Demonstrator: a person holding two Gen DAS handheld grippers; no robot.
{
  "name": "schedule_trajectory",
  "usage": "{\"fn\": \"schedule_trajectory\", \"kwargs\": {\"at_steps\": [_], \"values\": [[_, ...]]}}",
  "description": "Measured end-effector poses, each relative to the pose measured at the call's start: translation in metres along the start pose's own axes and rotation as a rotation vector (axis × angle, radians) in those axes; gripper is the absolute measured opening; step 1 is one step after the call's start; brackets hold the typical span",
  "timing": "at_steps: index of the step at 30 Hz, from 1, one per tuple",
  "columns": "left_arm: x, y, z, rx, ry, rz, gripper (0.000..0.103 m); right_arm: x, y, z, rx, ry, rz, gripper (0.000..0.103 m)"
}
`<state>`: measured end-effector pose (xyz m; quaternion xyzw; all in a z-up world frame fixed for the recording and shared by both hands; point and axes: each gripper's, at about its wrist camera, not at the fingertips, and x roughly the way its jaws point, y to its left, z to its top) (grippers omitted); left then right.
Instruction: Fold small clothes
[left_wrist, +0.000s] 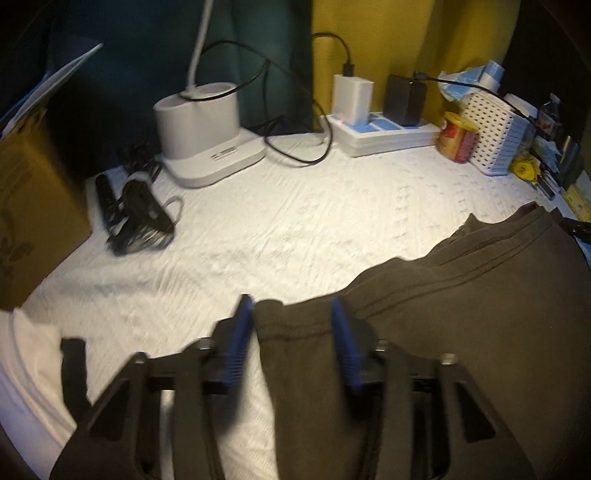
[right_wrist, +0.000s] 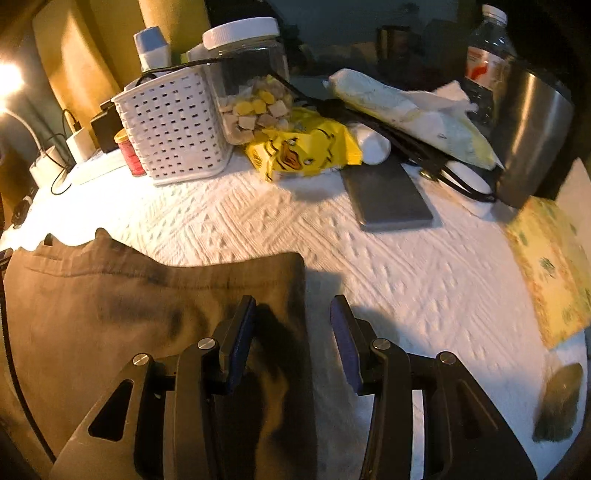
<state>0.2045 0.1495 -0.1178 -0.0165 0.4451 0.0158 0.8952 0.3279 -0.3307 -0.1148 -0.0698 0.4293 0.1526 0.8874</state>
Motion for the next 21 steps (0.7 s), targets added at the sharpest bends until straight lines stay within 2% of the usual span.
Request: {"fn": "schedule_trajectory", "kwargs": {"at_steps": [1, 2, 3, 5, 13, 18, 21], "values": [[0.001, -0.002, 0.001, 0.007, 0.0, -0.011, 0.01, 0.001, 0.003, 0.001, -0.018, -0.001, -0.01, 0.024], [0.001, -0.005, 0.003, 0.022, 0.004, -0.016, 0.005, 0.002, 0.006, 0.003, -0.034, -0.003, -0.004, 0.014], [0.002, -0.009, 0.004, 0.043, 0.004, 0.005, 0.004, 0.003, 0.007, 0.004, -0.035, -0.004, 0.004, 0.007], [0.0, -0.013, 0.006, 0.061, -0.008, 0.027, 0.004, 0.004, 0.008, 0.006, -0.04, -0.017, -0.009, 0.005], [-0.024, -0.002, 0.022, 0.028, -0.126, 0.081, 0.004, -0.018, 0.001, 0.016, -0.04, -0.113, -0.066, 0.004], [-0.03, -0.003, 0.037, 0.04, -0.158, 0.093, 0.004, -0.029, -0.006, 0.024, -0.034, -0.145, -0.086, 0.004], [-0.02, -0.002, 0.044, 0.049, -0.146, 0.094, 0.004, -0.026, -0.009, 0.027, -0.03, -0.139, -0.09, 0.004]]}}
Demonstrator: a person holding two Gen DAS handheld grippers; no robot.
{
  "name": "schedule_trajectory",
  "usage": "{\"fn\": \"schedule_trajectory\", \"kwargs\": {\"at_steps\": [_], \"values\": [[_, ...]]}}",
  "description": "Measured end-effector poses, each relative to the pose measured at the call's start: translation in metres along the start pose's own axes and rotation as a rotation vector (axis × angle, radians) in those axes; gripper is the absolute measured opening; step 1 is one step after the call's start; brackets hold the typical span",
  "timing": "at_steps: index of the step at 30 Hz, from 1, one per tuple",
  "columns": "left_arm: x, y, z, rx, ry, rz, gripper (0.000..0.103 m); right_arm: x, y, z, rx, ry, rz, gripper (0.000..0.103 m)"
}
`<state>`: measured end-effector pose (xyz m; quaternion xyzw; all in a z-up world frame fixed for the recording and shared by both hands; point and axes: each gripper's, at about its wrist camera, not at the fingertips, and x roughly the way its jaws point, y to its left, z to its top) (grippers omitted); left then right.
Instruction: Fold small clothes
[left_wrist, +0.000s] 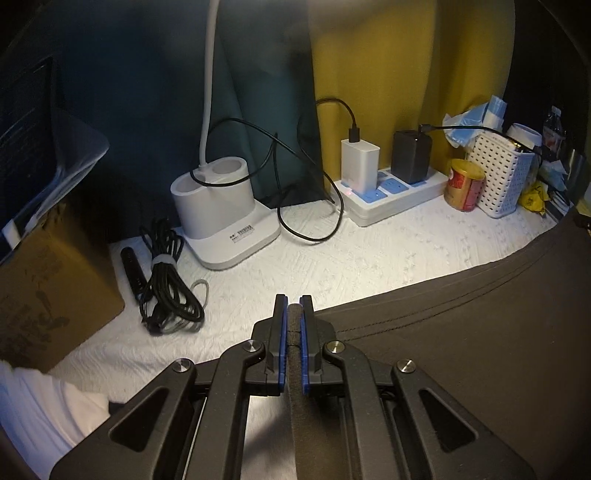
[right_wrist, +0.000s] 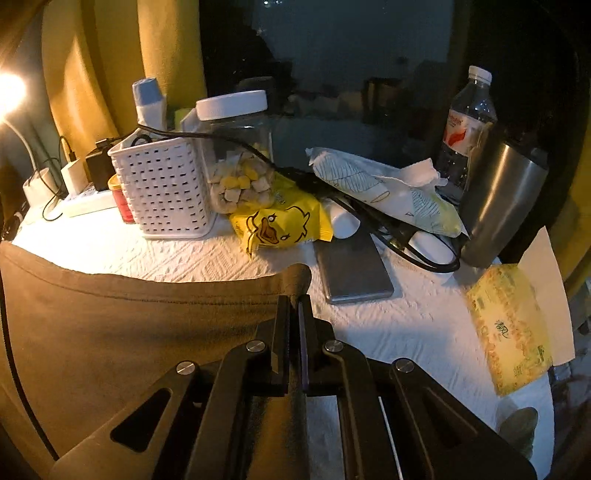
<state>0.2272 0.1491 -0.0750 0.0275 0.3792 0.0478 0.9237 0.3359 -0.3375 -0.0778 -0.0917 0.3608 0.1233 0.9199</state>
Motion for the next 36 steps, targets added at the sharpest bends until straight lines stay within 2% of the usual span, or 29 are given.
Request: {"fn": "schedule_trajectory", "kwargs": {"at_steps": [6, 11, 20, 21, 22, 23, 24, 25, 26, 36], "values": [[0.026, 0.0, -0.006, -0.013, 0.071, -0.028, 0.004, 0.021, 0.001, -0.007, 0.006, 0.058, -0.004, 0.004], [0.038, -0.002, -0.013, -0.017, 0.121, -0.011, 0.006, 0.035, 0.004, -0.014, 0.013, 0.102, -0.008, 0.005], [0.027, 0.004, -0.015, -0.067, 0.125, -0.009, 0.011, 0.035, 0.002, -0.016, 0.035, 0.12, -0.029, 0.005], [0.025, 0.004, -0.015, -0.071, 0.123, -0.01, 0.015, 0.034, 0.001, -0.017, 0.039, 0.12, -0.032, 0.006], [0.022, 0.005, -0.017, -0.072, 0.123, -0.007, 0.023, 0.033, 0.001, -0.017, 0.044, 0.121, -0.039, 0.011], [0.019, 0.005, -0.019, -0.075, 0.122, -0.004, 0.05, 0.032, 0.0, -0.018, 0.047, 0.122, -0.048, 0.017], [0.015, 0.006, -0.022, -0.086, 0.114, -0.004, 0.07, 0.03, 0.0, -0.019, 0.05, 0.125, -0.062, 0.032], [0.011, 0.008, -0.025, -0.094, 0.106, -0.011, 0.072, 0.029, 0.0, -0.02, 0.054, 0.128, -0.073, 0.045], [0.007, 0.008, -0.028, -0.101, 0.107, -0.024, 0.072, 0.026, -0.001, -0.022, 0.057, 0.127, -0.076, 0.047], [-0.029, 0.006, -0.045, -0.123, 0.078, -0.044, 0.072, -0.018, -0.008, -0.044, 0.079, 0.104, -0.09, 0.047]]}}
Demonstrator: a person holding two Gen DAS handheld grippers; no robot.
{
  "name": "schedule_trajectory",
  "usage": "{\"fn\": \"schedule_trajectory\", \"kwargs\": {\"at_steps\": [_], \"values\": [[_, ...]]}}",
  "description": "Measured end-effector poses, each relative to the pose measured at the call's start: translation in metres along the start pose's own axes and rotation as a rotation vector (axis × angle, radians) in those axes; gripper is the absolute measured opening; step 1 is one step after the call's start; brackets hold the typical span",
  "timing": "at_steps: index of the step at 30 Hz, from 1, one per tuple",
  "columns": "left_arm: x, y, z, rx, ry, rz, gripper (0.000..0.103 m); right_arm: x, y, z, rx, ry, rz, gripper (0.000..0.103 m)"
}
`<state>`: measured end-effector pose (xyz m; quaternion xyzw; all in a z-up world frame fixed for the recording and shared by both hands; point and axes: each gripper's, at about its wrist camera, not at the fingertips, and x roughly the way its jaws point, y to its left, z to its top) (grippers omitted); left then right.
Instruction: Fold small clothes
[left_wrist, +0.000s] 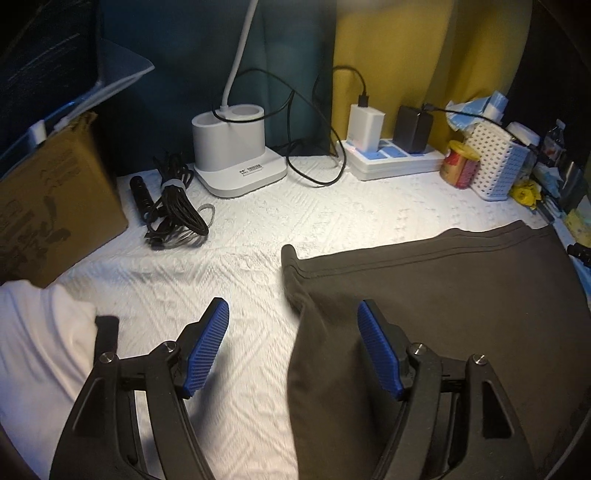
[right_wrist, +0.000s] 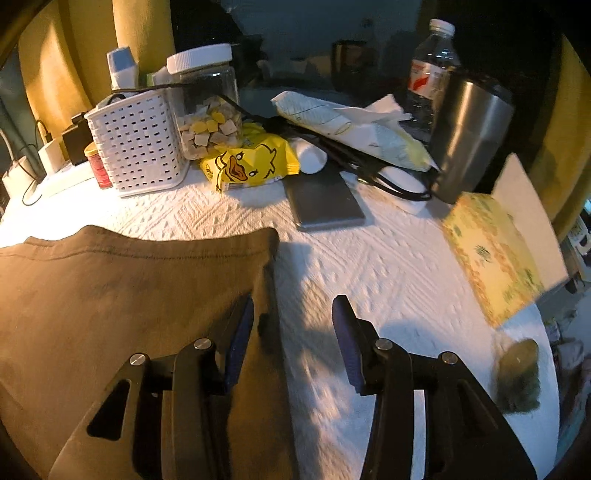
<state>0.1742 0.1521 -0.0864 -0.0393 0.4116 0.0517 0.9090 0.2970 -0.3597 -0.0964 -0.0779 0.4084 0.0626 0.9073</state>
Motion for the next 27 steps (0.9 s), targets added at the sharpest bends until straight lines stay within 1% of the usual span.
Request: {"fn": "schedule_trajectory", "kwargs": {"at_steps": [6, 13, 15, 21, 27], "values": [[-0.017, -0.002, -0.014, -0.017, -0.015, -0.034, 0.072, -0.024, -0.006, -0.018, 0.015, -0.01, -0.007, 0.047], [-0.039, -0.008, -0.032, -0.028, -0.033, -0.071, 0.072, -0.048, -0.005, -0.044, 0.046, -0.011, 0.0, 0.047], [-0.045, -0.01, -0.037, -0.039, -0.033, -0.093, 0.072, -0.056, -0.003, -0.051, 0.053, -0.018, 0.004, 0.047], [-0.069, -0.025, -0.053, -0.041, -0.058, -0.131, 0.072, -0.075, -0.003, -0.072, 0.062, -0.023, 0.008, 0.047], [-0.082, -0.038, -0.073, -0.028, -0.053, -0.162, 0.072, -0.092, 0.002, -0.095, 0.068, -0.026, 0.009, 0.047]]}}
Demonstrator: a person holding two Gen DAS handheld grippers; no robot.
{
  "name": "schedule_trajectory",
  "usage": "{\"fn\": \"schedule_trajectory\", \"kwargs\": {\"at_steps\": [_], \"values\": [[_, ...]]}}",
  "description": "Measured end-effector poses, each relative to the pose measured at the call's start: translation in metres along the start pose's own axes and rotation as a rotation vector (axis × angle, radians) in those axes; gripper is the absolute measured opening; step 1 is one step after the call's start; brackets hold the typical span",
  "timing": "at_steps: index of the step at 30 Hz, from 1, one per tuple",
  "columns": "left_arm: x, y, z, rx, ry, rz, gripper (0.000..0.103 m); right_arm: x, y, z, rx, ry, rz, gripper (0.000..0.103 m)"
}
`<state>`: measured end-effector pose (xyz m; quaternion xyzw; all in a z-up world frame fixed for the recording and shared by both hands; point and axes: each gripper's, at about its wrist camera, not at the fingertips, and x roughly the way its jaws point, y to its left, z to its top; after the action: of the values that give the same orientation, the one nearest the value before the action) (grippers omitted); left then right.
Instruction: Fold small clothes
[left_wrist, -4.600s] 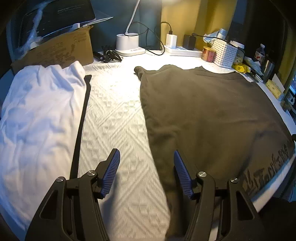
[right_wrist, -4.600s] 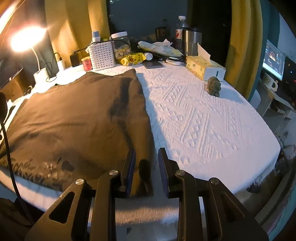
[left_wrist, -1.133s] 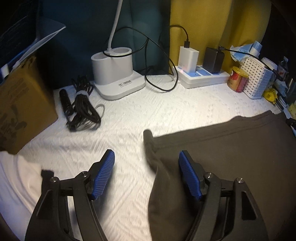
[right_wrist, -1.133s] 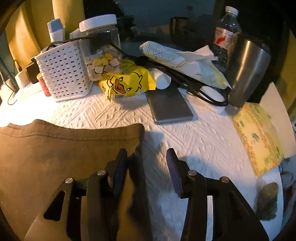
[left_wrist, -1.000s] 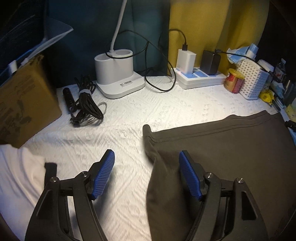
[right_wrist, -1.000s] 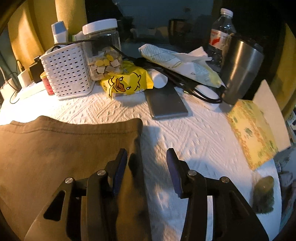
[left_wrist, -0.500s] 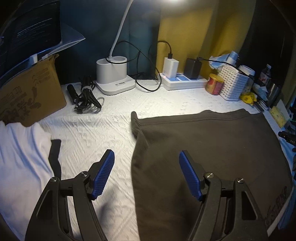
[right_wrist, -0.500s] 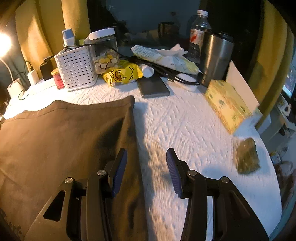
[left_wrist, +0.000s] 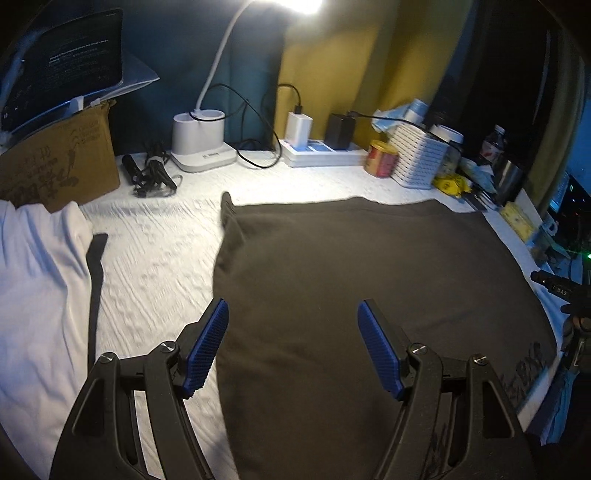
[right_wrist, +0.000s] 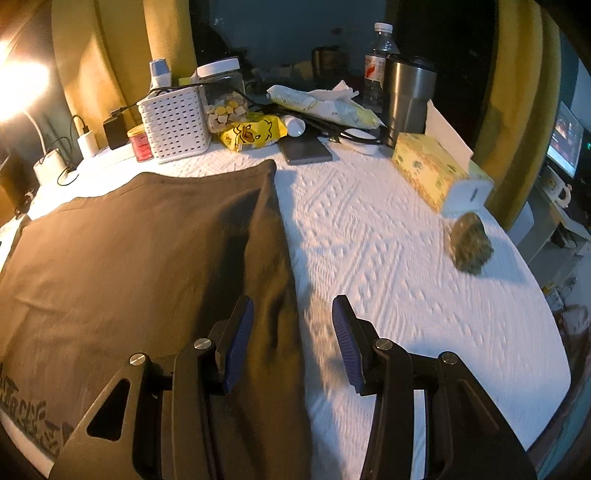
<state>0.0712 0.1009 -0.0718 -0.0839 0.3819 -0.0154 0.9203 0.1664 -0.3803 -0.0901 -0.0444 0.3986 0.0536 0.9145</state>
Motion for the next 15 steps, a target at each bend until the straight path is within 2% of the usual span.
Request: {"fn": "schedule_trajectory", "kwargs": {"at_steps": [7, 14, 15], "values": [[-0.013, -0.004, -0.022, -0.004, -0.003, -0.017, 0.072, -0.019, 0.009, -0.03, -0.018, 0.009, -0.022, 0.047], [-0.013, -0.008, -0.041, -0.007, 0.018, -0.045, 0.073, -0.048, 0.023, -0.063, -0.012, 0.013, -0.007, 0.047], [-0.014, -0.009, -0.043, 0.001, 0.018, -0.047, 0.073, -0.053, 0.024, -0.067, -0.009, 0.014, -0.008, 0.053]]}}
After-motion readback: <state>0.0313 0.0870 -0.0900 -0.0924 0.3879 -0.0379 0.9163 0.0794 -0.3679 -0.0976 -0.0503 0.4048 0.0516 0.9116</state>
